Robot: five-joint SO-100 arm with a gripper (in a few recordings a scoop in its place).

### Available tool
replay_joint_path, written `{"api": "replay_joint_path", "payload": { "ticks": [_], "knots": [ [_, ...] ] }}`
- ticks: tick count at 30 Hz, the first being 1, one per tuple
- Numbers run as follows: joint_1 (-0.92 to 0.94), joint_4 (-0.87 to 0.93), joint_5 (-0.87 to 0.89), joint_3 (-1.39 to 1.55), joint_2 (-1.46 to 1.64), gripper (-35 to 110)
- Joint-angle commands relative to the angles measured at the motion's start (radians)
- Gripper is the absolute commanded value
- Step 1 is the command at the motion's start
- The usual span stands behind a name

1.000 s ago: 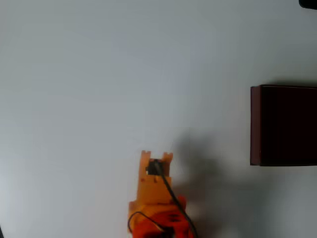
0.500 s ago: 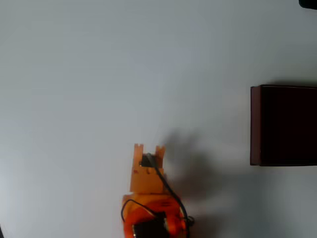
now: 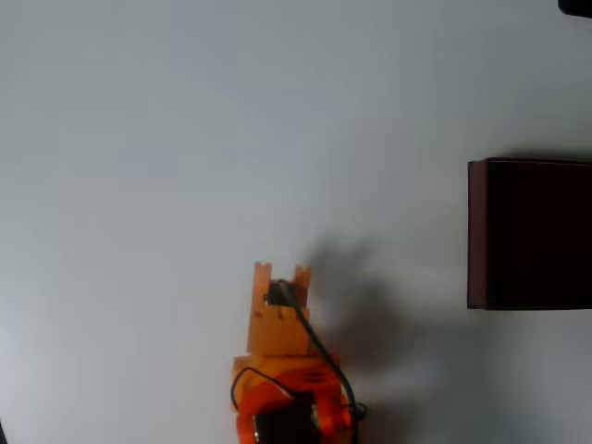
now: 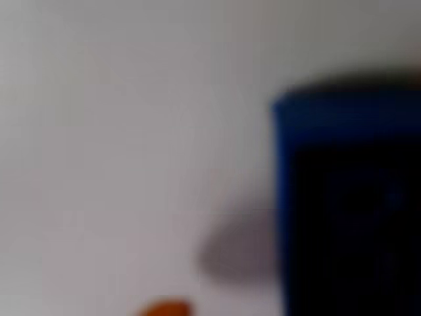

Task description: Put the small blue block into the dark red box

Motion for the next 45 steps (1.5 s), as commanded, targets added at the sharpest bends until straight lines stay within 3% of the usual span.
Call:
{"api": "replay_joint_path", "payload": {
  "ticks": [1, 9, 17, 24, 28, 37, 45],
  "knots": [
    [-0.006, -0.009, 0.023, 0.029, 0.015, 29],
    [-0.003, -0.032, 0.015, 0.058, 0.035, 28],
    [0.051, -0.091, -0.031, 0.106, 0.077, 0],
    [0.066, 0.049, -0.031, 0.193, 0.371, 0],
    [0.202, 0.144, -0.213, 0.074, 0.333, 0],
    [0.529, 0.132, -0.810, -0.423, 0.014, 0],
    [0.701, 0.018, -1.115, -0.712, -0.291, 0]
  ]
}}
